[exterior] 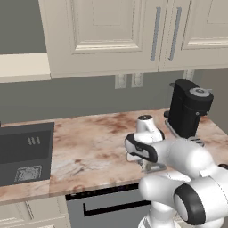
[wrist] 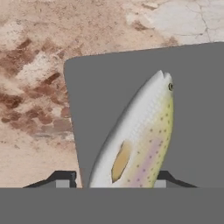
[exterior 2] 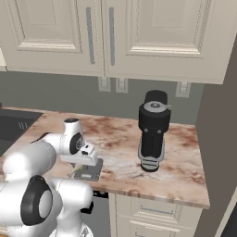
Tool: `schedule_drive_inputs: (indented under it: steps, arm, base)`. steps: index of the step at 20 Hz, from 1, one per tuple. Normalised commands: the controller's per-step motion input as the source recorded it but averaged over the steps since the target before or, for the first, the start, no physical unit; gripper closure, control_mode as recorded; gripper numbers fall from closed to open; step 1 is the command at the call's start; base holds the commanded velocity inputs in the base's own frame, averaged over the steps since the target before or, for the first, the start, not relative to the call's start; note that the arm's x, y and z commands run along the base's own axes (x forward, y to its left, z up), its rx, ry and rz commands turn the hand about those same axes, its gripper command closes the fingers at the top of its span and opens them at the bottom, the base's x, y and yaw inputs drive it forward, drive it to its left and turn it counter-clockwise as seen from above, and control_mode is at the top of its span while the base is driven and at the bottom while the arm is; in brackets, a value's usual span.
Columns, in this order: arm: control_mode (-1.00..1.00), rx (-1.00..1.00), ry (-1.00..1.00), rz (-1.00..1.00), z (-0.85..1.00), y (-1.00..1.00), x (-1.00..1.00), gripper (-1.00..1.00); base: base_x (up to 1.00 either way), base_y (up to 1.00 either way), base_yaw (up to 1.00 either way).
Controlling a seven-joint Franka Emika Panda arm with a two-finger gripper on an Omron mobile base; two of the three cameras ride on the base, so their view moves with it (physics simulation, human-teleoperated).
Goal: Take the fish from the fridge and place it on the digital scale on the counter by the fridge. Wait a few seconds for a reading, then move it to the plate on the dining counter.
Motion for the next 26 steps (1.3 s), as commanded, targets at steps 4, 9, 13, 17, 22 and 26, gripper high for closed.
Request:
schedule_drive_inputs:
  steps: [4, 9, 13, 17, 22, 26]
  arm:
    - [-1.00, 0.03, -0.07, 0.00, 0.00, 0.00, -0.47, 1.00]
    - [-1.00, 0.05, -0.07, 0.00, 0.01, 0.06, -0.28, 1.00]
    - [-1.00, 0.09, -0.28, 0.02, 0.62, 0.08, -0.40, 1.00]
    - [-1.00, 0.03, -0.46, 0.05, 1.00, 0.02, -0.90, 1.00]
    - [-1.00, 0.00, -0.33, 0.00, 1.00, 0.00, -0.86, 1.00]
    - [-1.00, 0.00, -0.08, 0.00, 1.00, 0.00, -0.64, 1.00]
  base:
    - [0.00, 0.00, 0.00]
    - [0.00, 0.00, 0.00]
    - [0.00, 0.00, 0.00]
    - [0.00, 0.00, 0.00]
    - [0.00, 0.00, 0.00]
    - [0.00, 0.00, 0.00]
